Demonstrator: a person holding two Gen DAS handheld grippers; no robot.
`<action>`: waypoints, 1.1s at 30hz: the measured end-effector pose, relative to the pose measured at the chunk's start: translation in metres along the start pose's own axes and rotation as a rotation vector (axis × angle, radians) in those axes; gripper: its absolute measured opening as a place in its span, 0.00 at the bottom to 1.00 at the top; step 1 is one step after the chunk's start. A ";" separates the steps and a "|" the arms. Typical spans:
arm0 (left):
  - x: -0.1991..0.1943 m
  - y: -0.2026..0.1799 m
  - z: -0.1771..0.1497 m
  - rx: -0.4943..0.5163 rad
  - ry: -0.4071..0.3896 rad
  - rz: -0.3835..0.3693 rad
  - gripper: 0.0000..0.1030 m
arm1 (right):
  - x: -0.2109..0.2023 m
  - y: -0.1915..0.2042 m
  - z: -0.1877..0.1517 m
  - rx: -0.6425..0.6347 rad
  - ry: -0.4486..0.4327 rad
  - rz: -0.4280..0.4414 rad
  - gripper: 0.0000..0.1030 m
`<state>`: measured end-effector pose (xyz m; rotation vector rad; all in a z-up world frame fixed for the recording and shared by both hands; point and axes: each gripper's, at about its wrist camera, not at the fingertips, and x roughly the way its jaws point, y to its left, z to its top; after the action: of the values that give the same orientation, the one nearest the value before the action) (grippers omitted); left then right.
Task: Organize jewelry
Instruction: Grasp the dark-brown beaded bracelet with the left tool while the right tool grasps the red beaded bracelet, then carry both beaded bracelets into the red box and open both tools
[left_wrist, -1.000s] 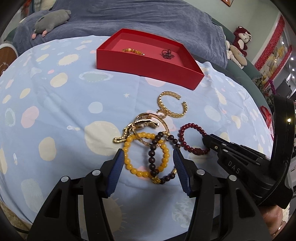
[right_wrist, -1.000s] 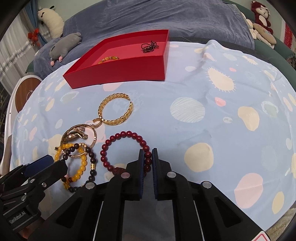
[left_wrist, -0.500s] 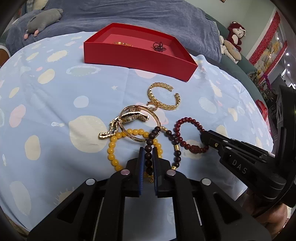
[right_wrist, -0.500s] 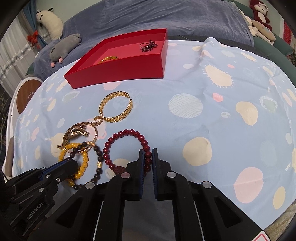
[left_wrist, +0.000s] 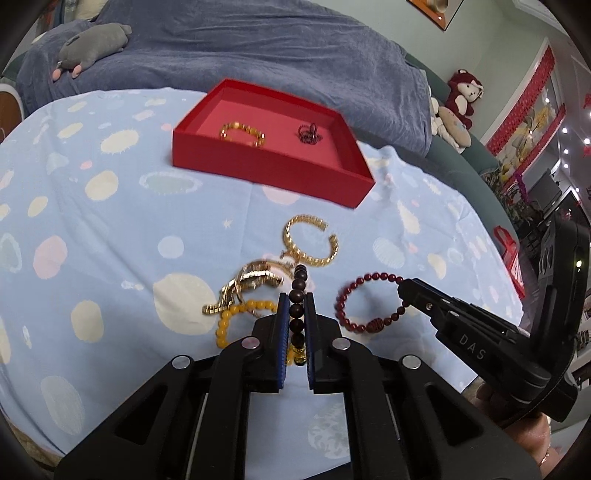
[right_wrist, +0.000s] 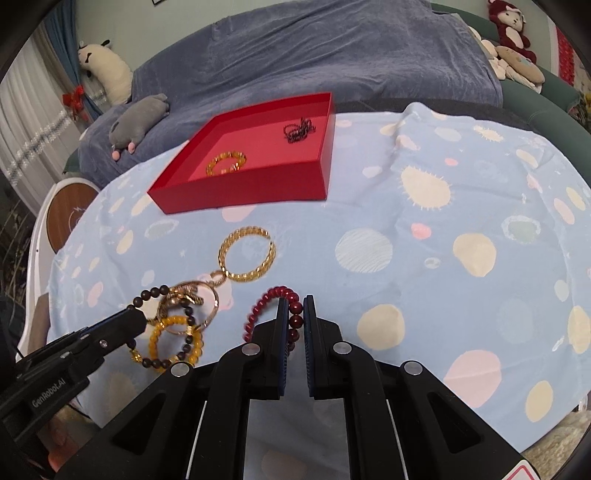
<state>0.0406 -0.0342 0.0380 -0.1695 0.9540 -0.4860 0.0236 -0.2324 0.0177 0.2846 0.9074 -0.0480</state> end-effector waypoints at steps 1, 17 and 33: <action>-0.003 0.000 0.004 -0.002 -0.008 -0.001 0.07 | -0.003 -0.001 0.003 0.005 -0.008 0.002 0.07; -0.009 0.015 0.117 0.000 -0.140 -0.001 0.07 | -0.016 0.000 0.112 -0.022 -0.159 0.047 0.07; 0.097 0.038 0.174 -0.041 -0.026 0.047 0.07 | 0.093 0.033 0.160 -0.032 -0.044 0.129 0.07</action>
<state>0.2415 -0.0587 0.0530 -0.1897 0.9407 -0.4202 0.2099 -0.2359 0.0454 0.3107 0.8435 0.0788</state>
